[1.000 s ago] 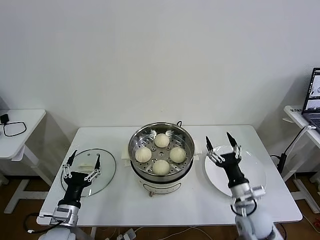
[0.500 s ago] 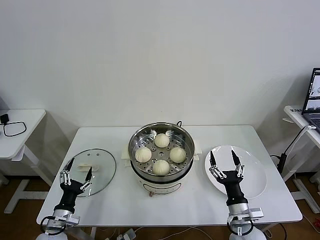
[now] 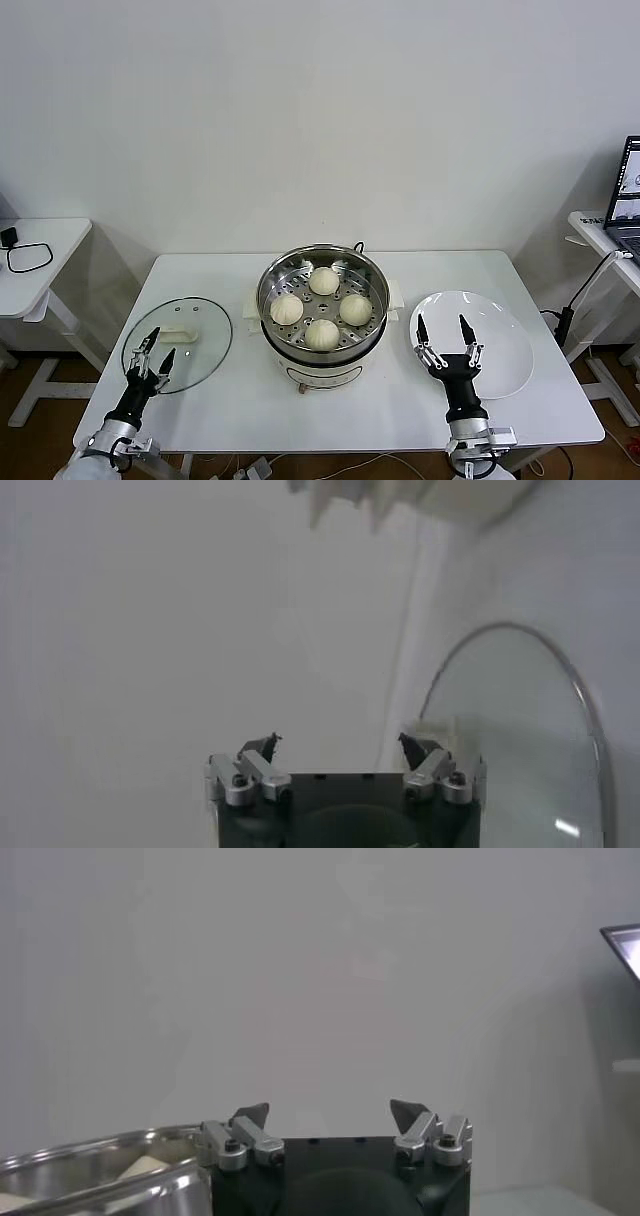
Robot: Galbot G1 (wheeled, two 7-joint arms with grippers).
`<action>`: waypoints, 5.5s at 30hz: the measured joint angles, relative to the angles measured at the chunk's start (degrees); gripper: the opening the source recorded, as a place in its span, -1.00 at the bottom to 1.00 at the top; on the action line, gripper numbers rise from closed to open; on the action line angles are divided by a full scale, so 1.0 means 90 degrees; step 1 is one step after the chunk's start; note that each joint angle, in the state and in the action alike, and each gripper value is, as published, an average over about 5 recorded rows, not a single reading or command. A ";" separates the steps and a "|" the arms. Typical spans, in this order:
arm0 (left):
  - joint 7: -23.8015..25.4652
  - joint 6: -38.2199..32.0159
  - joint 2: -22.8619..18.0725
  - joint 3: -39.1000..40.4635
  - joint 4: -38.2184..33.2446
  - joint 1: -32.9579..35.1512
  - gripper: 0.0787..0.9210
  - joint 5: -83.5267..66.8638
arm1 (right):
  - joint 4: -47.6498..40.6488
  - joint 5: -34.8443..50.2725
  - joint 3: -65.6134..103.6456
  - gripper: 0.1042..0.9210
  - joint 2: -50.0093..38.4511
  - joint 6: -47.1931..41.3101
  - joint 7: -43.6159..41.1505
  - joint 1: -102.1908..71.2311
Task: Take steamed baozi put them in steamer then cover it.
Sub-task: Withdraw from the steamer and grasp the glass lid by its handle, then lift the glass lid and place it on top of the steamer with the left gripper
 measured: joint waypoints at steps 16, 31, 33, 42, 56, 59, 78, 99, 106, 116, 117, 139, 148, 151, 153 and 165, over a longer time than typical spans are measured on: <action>-0.0312 0.0048 0.0217 0.0183 0.0968 -0.0885 0.77 0.1048 | -0.0154 -0.0067 0.0006 0.76 0.0101 0.0074 -0.0011 -0.0055; -0.0410 0.0230 0.0266 0.0392 0.1593 -0.1525 0.77 0.1315 | -0.0330 -0.0165 -0.0003 0.76 0.0130 0.0157 -0.0060 -0.0047; -0.0428 0.0255 0.0265 0.0408 0.1654 -0.1589 0.77 0.1326 | -0.0362 -0.0180 -0.0007 0.76 0.0132 0.0168 -0.0067 -0.0046; -0.0514 0.0319 0.0273 0.0479 0.1883 -0.1743 0.36 0.1359 | -0.0459 -0.0217 -0.0019 0.76 0.0141 0.0189 -0.0086 -0.0040; -0.0671 0.0292 0.0225 0.0517 0.2074 -0.1783 -0.60 0.1492 | -0.0576 -0.0262 -0.0048 0.76 0.0151 0.0250 -0.0092 -0.0001; -0.0704 0.0305 0.0206 0.0474 0.2027 -0.1765 -0.72 0.1505 | -0.0582 -0.0262 -0.0048 0.76 0.0151 0.0259 -0.0092 0.0012; 0.0185 0.1294 0.0392 0.0229 -0.0989 -0.0611 -0.74 0.0390 | -0.0608 -0.0285 -0.0064 0.76 0.0177 0.0297 -0.0091 0.0075; 0.2819 0.4706 0.1039 0.3063 -0.3982 -0.0822 -0.74 -0.0041 | -0.0563 -0.0318 0.0072 0.76 0.0205 0.0379 -0.0100 -0.0018; 0.3269 0.5475 0.0746 0.4287 -0.3818 -0.1639 -0.74 0.0320 | -0.0562 -0.0370 0.0147 0.76 0.0255 0.0377 -0.0093 -0.0082; 0.3491 0.6007 0.0110 0.5402 -0.3137 -0.2521 -0.74 0.0758 | -0.0611 -0.0424 0.0178 0.76 0.0303 0.0349 -0.0078 -0.0079; 0.3495 0.6037 0.0049 0.5459 -0.3065 -0.2582 -0.74 0.0800 | -0.0616 -0.0429 0.0177 0.76 0.0306 0.0346 -0.0077 -0.0076; 0.3334 0.6211 -0.0677 0.5894 -0.2115 -0.2782 -0.74 0.1284 | -0.0735 -0.0496 0.0121 0.76 0.0328 0.0347 -0.0077 -0.0020; 0.3283 0.6230 -0.0838 0.5990 -0.1984 -0.2763 -0.74 0.1378 | -0.0749 -0.0516 0.0109 0.76 0.0337 0.0352 -0.0079 -0.0024; 0.3268 0.6227 -0.0867 0.5993 -0.1921 -0.2772 -0.74 0.1395 | -0.0750 -0.0518 0.0119 0.76 0.0333 0.0358 -0.0081 -0.0033; 0.3257 0.6222 -0.0879 0.5990 -0.1890 -0.2771 -0.74 0.1404 | -0.0751 -0.0521 0.0121 0.76 0.0331 0.0360 -0.0083 -0.0036; 0.3183 0.6166 -0.0936 0.5995 -0.1799 -0.2713 -0.74 0.1454 | -0.0795 -0.0572 0.0048 0.76 0.0347 0.0356 -0.0091 0.0002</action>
